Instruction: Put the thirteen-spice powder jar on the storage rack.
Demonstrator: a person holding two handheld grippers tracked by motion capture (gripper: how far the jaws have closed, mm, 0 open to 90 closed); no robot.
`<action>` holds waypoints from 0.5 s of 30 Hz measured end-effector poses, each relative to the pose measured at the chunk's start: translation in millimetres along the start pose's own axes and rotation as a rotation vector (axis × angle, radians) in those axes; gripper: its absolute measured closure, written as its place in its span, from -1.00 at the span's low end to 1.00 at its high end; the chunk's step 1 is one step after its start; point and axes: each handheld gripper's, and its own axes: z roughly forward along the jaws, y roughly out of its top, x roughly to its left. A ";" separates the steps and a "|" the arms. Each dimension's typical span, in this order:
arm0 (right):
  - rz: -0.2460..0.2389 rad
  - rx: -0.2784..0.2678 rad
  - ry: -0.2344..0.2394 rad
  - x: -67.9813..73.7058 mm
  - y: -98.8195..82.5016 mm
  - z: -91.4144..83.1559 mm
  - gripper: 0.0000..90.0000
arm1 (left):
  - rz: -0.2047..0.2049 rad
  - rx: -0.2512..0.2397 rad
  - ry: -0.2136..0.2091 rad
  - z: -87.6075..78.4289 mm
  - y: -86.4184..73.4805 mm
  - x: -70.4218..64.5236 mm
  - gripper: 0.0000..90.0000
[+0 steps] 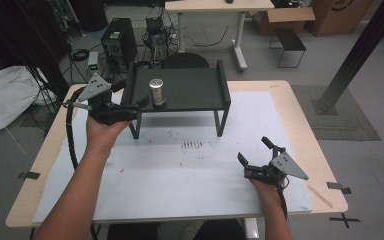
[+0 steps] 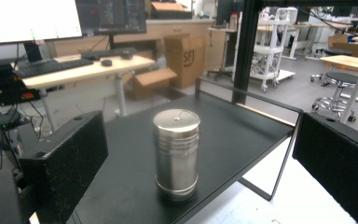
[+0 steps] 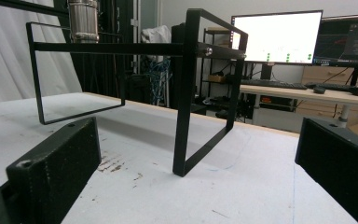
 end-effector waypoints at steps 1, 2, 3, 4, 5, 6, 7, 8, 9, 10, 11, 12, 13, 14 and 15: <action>0.000 -0.001 0.000 0.0 0.0 -0.1 -1.00 | -0.002 -0.002 0.001 -1.2 -1.7 0.2 -0.96; 0.000 -0.001 0.000 0.0 0.0 -0.1 -1.00 | -0.002 -0.002 0.000 -2.0 -3.1 0.6 -0.96; 0.001 -0.001 0.000 0.0 0.0 0.0 -1.00 | 0.002 0.004 0.001 -3.6 -6.3 0.8 -0.97; 0.001 -0.001 0.000 -0.1 0.0 0.0 -1.00 | 0.002 -0.002 0.000 -4.6 -8.2 0.7 -0.97; 0.001 -0.001 0.000 -0.1 0.0 0.0 -1.00 | 0.001 -0.005 0.000 -5.6 -10.0 0.8 -0.97; 0.000 -0.001 0.000 0.0 0.0 -0.1 -1.00 | 0.001 -0.005 0.000 -5.6 -10.0 0.8 -0.97; 0.000 -0.001 0.000 0.0 0.0 -0.1 -1.00 | -0.003 -0.010 -0.001 -7.7 -14.0 1.1 -0.97; 0.000 -0.001 0.000 0.0 0.0 -0.1 -1.00 | -0.003 -0.010 -0.001 -7.7 -14.0 1.1 -0.98; 0.000 -0.001 0.000 0.0 0.0 -0.1 -1.00 | -0.002 -0.007 -0.002 -8.5 -16.4 1.3 -0.98; -0.001 -0.002 0.000 0.1 0.0 -0.1 -1.00 | 0.002 -0.016 -0.001 -10.3 -21.5 2.1 -0.98; -0.001 -0.001 0.000 0.0 0.0 -0.1 -1.00 | 0.000 -0.019 -0.002 -10.8 -23.5 2.6 -0.98; -0.001 -0.001 0.000 0.0 0.0 -0.1 -1.00 | 0.000 -0.019 -0.002 -10.8 -23.5 2.6 -0.98; -0.001 -0.002 0.000 0.1 0.0 -0.1 -1.00 | -0.004 -0.024 -0.003 -11.8 -26.9 3.6 -0.98; -0.001 -0.001 -0.001 0.1 0.0 -0.1 -1.00 | -0.004 -0.031 0.003 -13.5 -31.9 4.9 -0.99; -0.001 -0.001 -0.001 0.1 0.0 -0.1 -1.00 | -0.004 -0.031 0.003 -13.5 -31.9 4.9 -0.99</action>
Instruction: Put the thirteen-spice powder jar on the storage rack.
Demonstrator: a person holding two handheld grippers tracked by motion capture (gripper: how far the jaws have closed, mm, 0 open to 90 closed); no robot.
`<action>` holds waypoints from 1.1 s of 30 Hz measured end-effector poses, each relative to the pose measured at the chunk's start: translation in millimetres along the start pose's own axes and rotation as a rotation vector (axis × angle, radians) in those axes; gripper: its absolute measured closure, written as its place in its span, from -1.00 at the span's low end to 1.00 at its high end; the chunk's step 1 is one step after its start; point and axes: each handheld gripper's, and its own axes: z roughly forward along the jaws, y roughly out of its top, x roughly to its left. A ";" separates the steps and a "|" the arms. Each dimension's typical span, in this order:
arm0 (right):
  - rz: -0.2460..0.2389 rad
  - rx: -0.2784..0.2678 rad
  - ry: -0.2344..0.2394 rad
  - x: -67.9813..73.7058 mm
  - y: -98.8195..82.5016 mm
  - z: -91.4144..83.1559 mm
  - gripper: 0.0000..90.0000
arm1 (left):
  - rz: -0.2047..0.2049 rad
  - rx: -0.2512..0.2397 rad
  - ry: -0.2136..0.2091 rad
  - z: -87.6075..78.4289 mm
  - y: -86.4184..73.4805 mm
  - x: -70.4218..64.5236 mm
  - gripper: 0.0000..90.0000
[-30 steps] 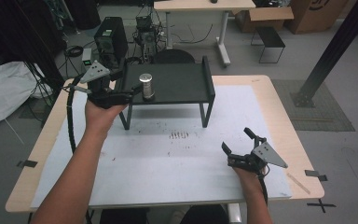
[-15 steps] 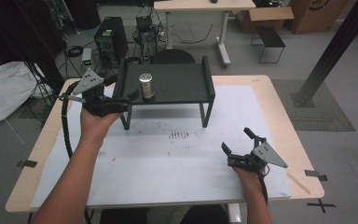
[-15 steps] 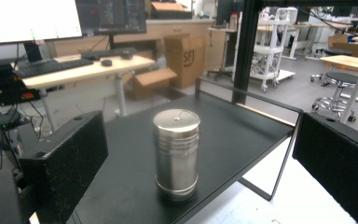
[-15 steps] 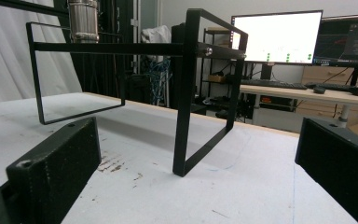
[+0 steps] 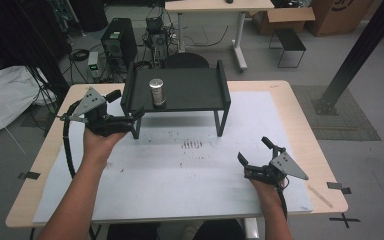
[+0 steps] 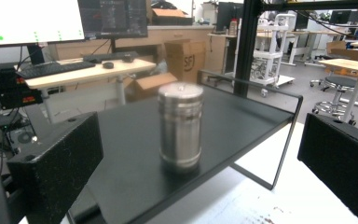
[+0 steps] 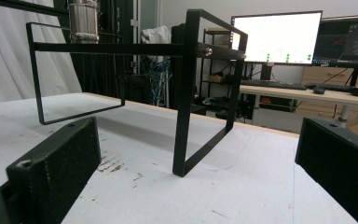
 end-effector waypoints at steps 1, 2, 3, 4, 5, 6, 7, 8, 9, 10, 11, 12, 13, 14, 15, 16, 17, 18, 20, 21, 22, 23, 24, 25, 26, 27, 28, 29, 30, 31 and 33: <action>0.000 0.000 0.000 0.0 0.0 0.0 -1.00 | -0.006 -0.011 0.001 -1.3 -3.7 1.0 -0.99; -0.001 0.000 0.000 0.1 0.0 0.0 -1.00 | -0.013 -0.017 0.002 -3.3 -8.8 2.6 -0.99; -0.001 0.001 0.000 0.1 0.0 0.0 -1.00 | -0.014 -0.021 0.003 -4.1 -10.8 3.2 -0.99; -0.001 0.001 0.000 0.1 0.0 0.1 -1.00 | -0.014 -0.024 0.005 -4.9 -13.4 3.6 -0.99; -0.001 0.001 0.000 0.1 0.0 0.1 -1.00 | -0.014 -0.024 0.005 -4.9 -13.4 3.6 -0.99; -0.001 0.000 -0.001 0.1 0.0 0.0 -1.00 | -0.015 -0.024 0.004 -5.7 -16.6 4.3 -0.99; -0.001 0.000 -0.001 0.1 0.0 0.0 -1.00 | -0.016 -0.022 0.002 -6.2 -18.4 4.6 -0.99; -0.002 0.001 -0.001 0.1 0.0 0.0 -1.00 | -0.017 -0.024 0.005 -7.0 -21.7 4.9 -0.99; -0.002 0.001 -0.001 0.1 0.0 0.0 -1.00 | -0.019 -0.027 0.005 -7.6 -24.3 5.4 -0.99; -0.002 0.000 -0.001 0.1 0.0 0.0 -1.00 | -0.024 -0.027 0.004 -8.2 -26.9 5.8 -0.99; -0.002 0.000 -0.001 0.1 0.0 0.0 -1.00 | -0.029 -0.030 0.002 -8.6 -29.7 6.1 -0.99; -0.002 -0.001 -0.002 0.1 0.0 0.0 -1.00 | -0.030 -0.029 0.003 -9.0 -32.3 6.4 -0.99; -0.002 -0.001 -0.001 0.1 0.0 0.0 -1.00 | -0.033 -0.029 0.007 -9.7 -37.8 6.5 -0.99; -0.002 -0.001 -0.002 0.1 0.0 -0.1 -1.00 | -0.035 -0.029 0.008 -9.8 -39.8 6.7 -0.99; -0.002 -0.001 -0.002 0.1 0.0 -0.1 -1.00 | -0.035 -0.029 0.008 -9.8 -39.8 6.7 -0.99; -0.001 -0.003 -0.001 0.1 0.0 -0.2 -1.00 | -0.035 -0.023 0.011 -10.2 -45.7 6.7 -0.99; -0.001 -0.003 -0.001 0.1 0.0 -0.2 -1.00 | -0.035 -0.023 0.011 -10.2 -45.7 6.7 -0.99; 0.000 -0.004 -0.001 0.1 -0.1 -0.4 -1.00 | -0.035 -0.024 0.011 -10.3 -48.2 6.6 -0.99; 0.000 -0.004 0.000 0.1 -0.1 -0.4 -1.00 | -0.038 -0.026 0.010 -10.8 -53.4 6.4 -0.99; 0.001 -0.004 0.000 0.0 0.0 -0.4 -1.00 | -0.035 -0.036 0.015 -11.1 -57.9 5.9 -0.99; 0.001 -0.004 0.000 0.0 0.0 -0.4 -1.00 | -0.035 -0.036 0.015 -11.1 -57.9 5.9 -0.99; 0.001 -0.004 -0.001 0.0 0.0 -0.4 -1.00 | -0.035 -0.043 0.020 -11.4 -60.8 5.6 -0.99; 0.000 -0.004 0.000 0.1 0.0 -0.4 -1.00 | -0.039 -0.048 0.022 -11.5 -63.3 5.6 -0.99; 0.000 -0.004 -0.001 0.1 -0.1 -0.4 -1.00 | -0.039 -0.050 0.024 -11.7 -64.8 5.7 -0.99; 0.000 -0.005 -0.001 0.1 -0.1 -0.5 -1.00 | -0.043 -0.055 0.027 -11.8 -66.8 5.6 -0.99; 0.000 -0.005 -0.001 0.2 -0.1 -0.5 -1.00 | -0.045 -0.053 0.027 -12.0 -68.6 5.8 -0.99; -0.001 -0.006 -0.001 0.1 -0.1 -0.5 -1.00 | -0.047 -0.056 0.030 -12.2 -70.9 6.0 -0.99; -0.001 -0.006 -0.001 0.1 -0.1 -0.5 -1.00 | -0.047 -0.057 0.031 -12.3 -72.3 6.2 -0.99; 0.000 -0.005 0.000 0.1 -0.1 -0.5 -1.00 | -0.047 -0.056 0.032 -12.8 -74.2 6.4 -0.99; 0.000 -0.005 0.000 0.1 -0.1 -0.5 -1.00 | -0.050 -0.060 0.032 -13.0 -76.2 6.5 -0.99; 0.000 -0.006 -0.001 0.0 -0.1 -0.5 -1.00 | -0.052 -0.077 0.018 -14.5 -80.3 7.4 -0.99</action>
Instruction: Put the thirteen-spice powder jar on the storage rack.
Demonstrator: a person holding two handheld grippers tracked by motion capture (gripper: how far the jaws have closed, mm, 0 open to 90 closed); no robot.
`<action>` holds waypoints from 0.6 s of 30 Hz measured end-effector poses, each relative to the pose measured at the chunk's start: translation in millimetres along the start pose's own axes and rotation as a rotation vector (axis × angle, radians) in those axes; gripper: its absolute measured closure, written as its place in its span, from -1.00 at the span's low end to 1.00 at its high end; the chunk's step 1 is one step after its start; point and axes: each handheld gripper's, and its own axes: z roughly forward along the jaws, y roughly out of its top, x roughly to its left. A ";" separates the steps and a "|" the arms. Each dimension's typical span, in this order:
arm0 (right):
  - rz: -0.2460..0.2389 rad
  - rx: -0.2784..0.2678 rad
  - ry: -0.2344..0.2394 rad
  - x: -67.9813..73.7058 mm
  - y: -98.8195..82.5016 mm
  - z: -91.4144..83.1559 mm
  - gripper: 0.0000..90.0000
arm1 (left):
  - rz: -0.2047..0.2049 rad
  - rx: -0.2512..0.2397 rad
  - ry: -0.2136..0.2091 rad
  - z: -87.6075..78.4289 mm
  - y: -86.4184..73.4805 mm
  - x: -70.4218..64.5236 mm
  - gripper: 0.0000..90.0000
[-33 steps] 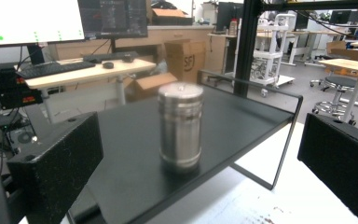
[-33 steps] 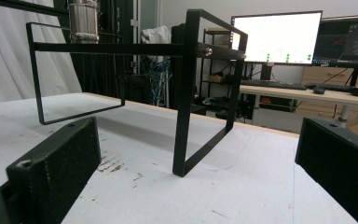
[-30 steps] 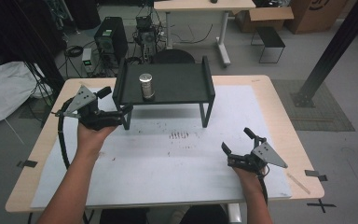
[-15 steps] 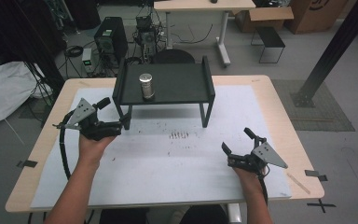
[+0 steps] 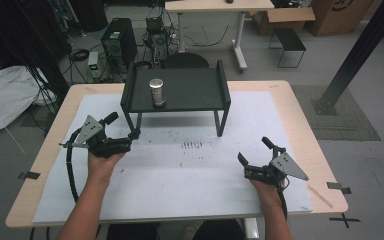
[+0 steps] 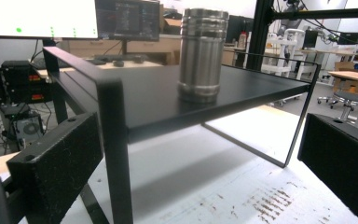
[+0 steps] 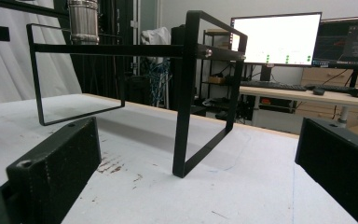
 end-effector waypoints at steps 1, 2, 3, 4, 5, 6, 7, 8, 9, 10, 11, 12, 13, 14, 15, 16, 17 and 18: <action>0.000 0.000 0.000 0.0 0.0 0.0 -1.00 | 0.001 -0.018 -0.005 -1.0 -2.4 0.1 -0.99; 0.000 0.000 0.000 0.0 0.0 0.0 -1.00 | 0.003 -0.033 -0.006 -2.4 -5.0 0.3 -0.99; -0.001 -0.001 0.000 0.0 0.0 -0.1 -1.00 | 0.002 -0.046 -0.010 -3.7 -8.0 0.8 -0.99; -0.001 -0.001 0.000 0.0 0.0 -0.1 -1.00 | 0.002 -0.046 -0.010 -3.7 -8.0 0.8 -0.99; 0.000 -0.001 0.000 0.0 0.0 -0.1 -1.00 | 0.000 -0.048 -0.011 -4.4 -10.3 1.2 -0.99; 0.000 -0.001 0.000 0.0 0.0 -0.1 -1.00 | 0.003 -0.044 -0.007 -4.9 -12.7 1.6 -0.99; -0.001 -0.001 0.000 0.1 0.0 0.0 -1.00 | 0.003 -0.041 -0.008 -5.4 -15.7 2.1 -0.99; -0.001 -0.001 0.000 0.1 0.0 0.0 -1.00 | 0.003 -0.041 -0.008 -5.4 -15.7 2.1 -0.99; -0.002 0.000 0.000 0.1 0.0 0.0 -1.00 | 0.010 -0.040 -0.004 -6.1 -18.7 2.2 -0.99; -0.002 0.000 0.000 0.1 0.0 0.0 -1.00 | 0.008 -0.039 -0.004 -6.5 -19.8 2.2 -0.99; -0.002 0.000 0.000 0.1 0.0 0.0 -1.00 | 0.007 -0.038 -0.001 -7.3 -23.0 2.8 -0.99; -0.002 -0.001 0.000 0.1 0.0 -0.1 -1.00 | 0.007 -0.039 0.001 -7.5 -24.6 3.1 -0.99; -0.002 -0.002 0.000 0.1 0.0 -0.1 -1.00 | 0.006 -0.041 0.005 -8.5 -28.3 3.7 -0.99; -0.002 -0.001 -0.001 0.1 0.0 -0.1 -1.00 | 0.006 -0.039 0.011 -8.9 -30.4 4.0 -0.99; -0.002 -0.001 -0.001 0.1 0.0 -0.1 -1.00 | 0.006 -0.039 0.011 -8.9 -30.4 4.0 -0.99; -0.002 -0.001 0.000 0.1 0.0 -0.1 -1.00 | 0.005 -0.031 0.016 -9.1 -34.6 4.3 -0.99; -0.002 -0.001 0.000 0.1 0.0 -0.1 -1.00 | 0.005 -0.022 0.016 -9.1 -36.4 4.4 -0.99; -0.002 -0.001 0.000 0.1 0.0 -0.1 -1.00 | 0.005 -0.022 0.016 -9.1 -36.4 4.4 -0.99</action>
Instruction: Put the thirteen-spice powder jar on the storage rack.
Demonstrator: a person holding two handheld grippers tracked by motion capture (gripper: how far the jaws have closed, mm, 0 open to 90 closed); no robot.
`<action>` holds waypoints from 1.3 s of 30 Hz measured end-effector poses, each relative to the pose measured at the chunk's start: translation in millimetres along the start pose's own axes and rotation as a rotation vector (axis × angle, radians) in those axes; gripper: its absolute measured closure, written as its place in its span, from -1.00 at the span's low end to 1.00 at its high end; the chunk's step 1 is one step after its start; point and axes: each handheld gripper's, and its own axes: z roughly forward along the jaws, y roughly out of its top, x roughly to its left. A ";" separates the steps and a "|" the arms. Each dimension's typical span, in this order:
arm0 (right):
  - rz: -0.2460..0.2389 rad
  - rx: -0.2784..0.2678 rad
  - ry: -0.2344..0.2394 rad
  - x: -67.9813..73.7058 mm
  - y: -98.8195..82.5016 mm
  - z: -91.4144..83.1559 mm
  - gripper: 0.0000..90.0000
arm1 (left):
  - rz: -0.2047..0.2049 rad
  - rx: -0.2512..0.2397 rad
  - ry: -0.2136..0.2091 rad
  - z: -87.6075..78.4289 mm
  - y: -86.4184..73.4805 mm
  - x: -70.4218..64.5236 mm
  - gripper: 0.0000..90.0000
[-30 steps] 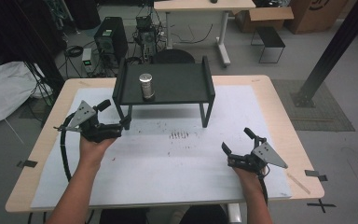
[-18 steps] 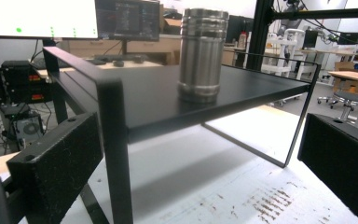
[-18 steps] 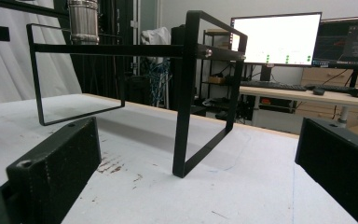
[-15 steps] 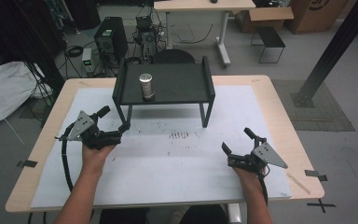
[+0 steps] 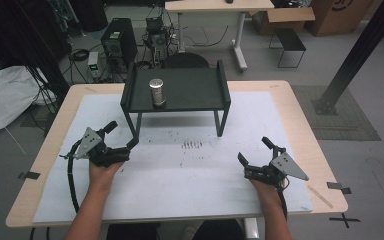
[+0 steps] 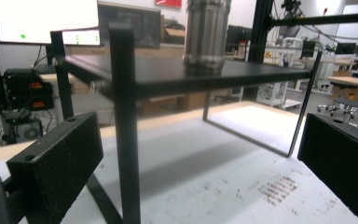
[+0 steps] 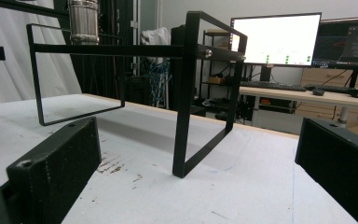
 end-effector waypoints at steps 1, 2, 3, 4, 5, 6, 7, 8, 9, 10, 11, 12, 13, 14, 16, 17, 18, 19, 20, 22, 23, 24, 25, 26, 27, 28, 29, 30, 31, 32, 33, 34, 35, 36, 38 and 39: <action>0.000 0.000 0.000 0.0 0.0 0.0 -1.00 | 0.003 0.003 0.007 -0.5 -4.6 -0.2 -0.99; 0.000 0.000 0.000 0.0 0.0 0.0 -1.00 | 0.001 0.005 0.007 -0.8 -6.1 -0.3 -0.99; 0.000 0.000 0.000 0.0 0.0 0.0 -1.00 | 0.001 0.005 0.007 -0.8 -6.1 -0.3 -0.99; 0.000 0.000 0.000 0.0 0.0 0.0 -1.00 | 0.000 0.009 0.010 -1.1 -8.5 -0.3 -0.99; 0.000 -0.001 0.000 0.1 0.0 0.0 -1.00 | -0.004 0.014 0.014 -1.4 -12.4 -0.5 -0.99; 0.000 0.000 0.000 0.1 0.0 0.0 -1.00 | -0.004 0.014 0.014 -1.4 -12.4 -0.5 -0.99; 0.000 0.000 0.000 0.1 0.0 0.0 -1.00 | -0.004 0.020 0.015 -1.4 -13.6 -0.4 -0.99; 0.000 -0.001 0.000 0.1 0.0 -0.1 -1.00 | -0.001 0.025 0.018 -1.5 -15.6 -0.6 -0.99; 0.000 -0.001 0.000 0.0 0.0 -0.1 -1.00 | -0.001 0.026 0.019 -1.7 -17.6 -0.8 -0.99; 0.000 -0.001 0.000 0.0 0.0 -0.1 -1.00 | -0.004 0.027 0.019 -1.7 -18.4 -1.0 -0.99; 0.000 -0.001 0.000 0.0 0.0 -0.1 -1.00 | -0.002 0.031 0.020 -2.1 -20.5 -1.2 -0.99; 0.000 -0.001 0.000 0.0 0.0 -0.1 -1.00 | -0.001 0.032 0.021 -2.2 -21.5 -1.3 -0.99; 0.000 -0.002 0.000 0.0 0.0 -0.1 -1.00 | 0.000 0.035 0.021 -2.5 -22.8 -1.4 -0.99; 0.000 -0.002 0.000 0.0 0.0 -0.1 -1.00 | 0.001 0.036 0.021 -3.0 -24.8 -1.5 -0.99; 0.000 -0.001 0.000 0.0 0.0 -0.1 -1.00 | 0.002 0.036 0.022 -3.2 -25.9 -1.8 -0.99; 0.000 -0.002 0.000 0.0 0.0 -0.2 -1.00 | 0.006 0.045 0.020 -3.2 -27.9 -2.4 -0.99; 0.000 -0.002 0.000 0.0 0.0 -0.2 -1.00 | 0.006 0.045 0.020 -3.2 -27.9 -2.4 -0.99; 0.000 -0.002 0.000 0.0 0.0 -0.2 -1.00 | 0.006 0.044 0.018 -3.2 -29.4 -3.4 -0.99; 0.000 -0.002 0.000 0.0 0.0 -0.2 -1.00 | 0.013 0.047 0.016 -3.4 -30.3 -3.8 -0.99; 0.000 -0.002 0.000 0.0 0.0 -0.2 -1.00 | 0.025 0.043 0.016 -4.0 -31.6 -5.3 -0.98; 0.000 -0.002 0.000 0.0 0.0 -0.1 -1.00 | 0.033 0.039 0.016 -4.6 -31.8 -5.8 -0.98; 0.000 -0.002 0.000 0.0 0.0 -0.1 -1.00 | 0.034 0.038 0.016 -4.6 -31.8 -5.9 -0.98; 0.000 -0.001 0.000 0.0 0.0 -0.1 -1.00 | 0.034 0.038 0.015 -4.7 -31.9 -6.1 -0.98; -0.001 -0.001 0.000 0.0 0.0 -0.1 -1.00 | 0.036 0.037 0.014 -4.8 -32.0 -6.1 -0.98; -0.001 -0.002 0.000 0.1 0.0 0.0 -1.00 | 0.040 0.036 0.016 -5.0 -32.1 -6.3 -0.98; -0.001 -0.001 0.000 0.1 0.0 -0.1 -1.00 | 0.044 0.033 0.018 -5.2 -32.3 -7.0 -0.98; -0.001 -0.002 0.000 0.1 0.0 -0.1 -1.00 | 0.050 0.028 0.022 -5.6 -32.7 -8.1 -0.99; -0.001 -0.002 -0.001 0.1 -0.1 -0.1 -1.00 | 0.064 0.023 0.026 -6.3 -33.1 -9.1 -0.99; -0.002 0.000 -0.001 0.3 -0.1 0.0 -1.00 | 0.077 0.014 0.035 -7.1 -33.6 -10.7 -0.99; -0.002 0.000 -0.001 0.3 -0.1 0.0 -1.00 | 0.082 0.012 0.038 -7.5 -33.7 -11.1 -0.99; -0.004 0.000 -0.001 0.4 -0.1 0.0 -1.00 | 0.087 0.008 0.047 -8.0 -33.9 -12.0 -0.99; -0.004 0.000 -0.001 0.4 -0.1 0.0 -1.00 | 0.087 0.007 0.051 -8.2 -34.0 -12.3 -0.99; -0.006 0.001 -0.001 0.6 0.0 0.0 -1.00 | 0.083 0.005 0.061 -8.3 -34.1 -12.5 -0.99; -0.006 0.001 -0.001 0.6 0.0 0.0 -1.00 | 0.083 0.005 0.061 -8.3 -34.1 -12.5 -0.99; -0.005 0.001 -0.002 0.6 -0.1 0.0 -1.00 | 0.076 0.006 0.068 -8.2 -34.0 -11.7 -0.99; -0.005 0.000 -0.002 0.6 -0.1 0.0 -1.00 | 0.076 0.006 0.069 -8.2 -34.0 -11.7 -0.99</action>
